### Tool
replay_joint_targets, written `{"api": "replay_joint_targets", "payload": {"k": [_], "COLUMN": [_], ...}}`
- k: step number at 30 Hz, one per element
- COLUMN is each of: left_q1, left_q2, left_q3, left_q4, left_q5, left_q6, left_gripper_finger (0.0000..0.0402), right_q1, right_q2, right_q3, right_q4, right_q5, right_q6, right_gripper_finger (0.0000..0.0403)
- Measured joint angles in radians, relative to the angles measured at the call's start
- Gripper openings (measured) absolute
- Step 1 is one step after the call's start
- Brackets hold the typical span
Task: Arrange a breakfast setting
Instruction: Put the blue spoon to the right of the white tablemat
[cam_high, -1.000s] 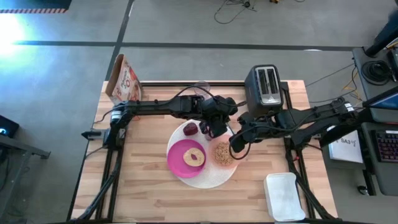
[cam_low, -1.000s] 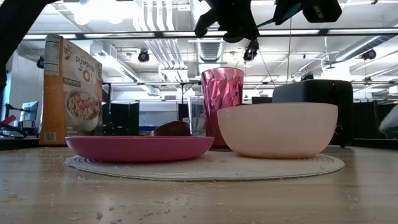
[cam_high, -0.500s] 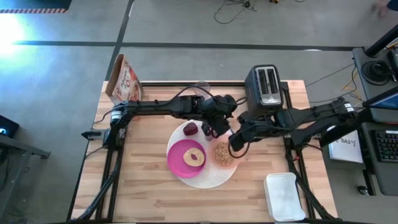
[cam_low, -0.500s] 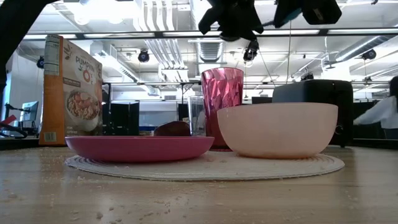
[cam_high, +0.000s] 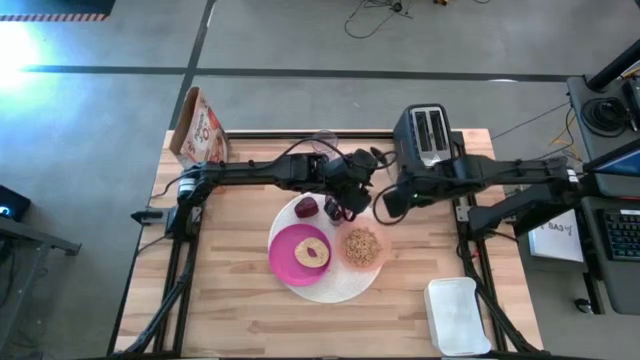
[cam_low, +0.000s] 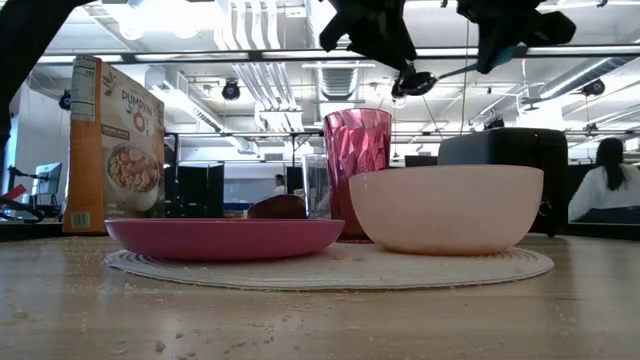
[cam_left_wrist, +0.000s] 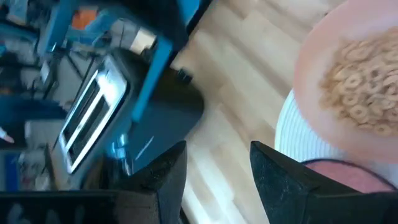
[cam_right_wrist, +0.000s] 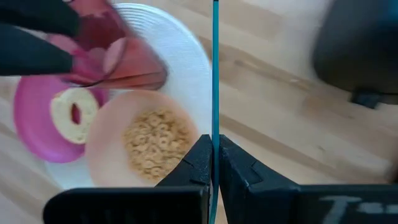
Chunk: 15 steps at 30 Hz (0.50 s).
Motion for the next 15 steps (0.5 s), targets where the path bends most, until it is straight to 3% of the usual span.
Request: {"api": "replay_joint_targets", "payload": {"k": [7,15], "left_q1": [0.002,0.034], "left_q2": [-0.008,-0.112], "left_q3": [0.000,0.000], "left_q4": [-0.023,-0.093], "left_q5": [-0.166,-0.173], "left_q6": [-0.042,-0.154], "left_gripper_finger": [0.0160,0.0160], "right_q1": [-0.041,-0.064], "right_q2": [-0.070,-0.194], "right_q3": [-0.031,-0.126], "right_q4": [-0.075,-0.070], "right_q5": [0.000,0.018], "right_q6": [0.009,0.056], "right_gripper_finger": [0.0008,0.0008]}}
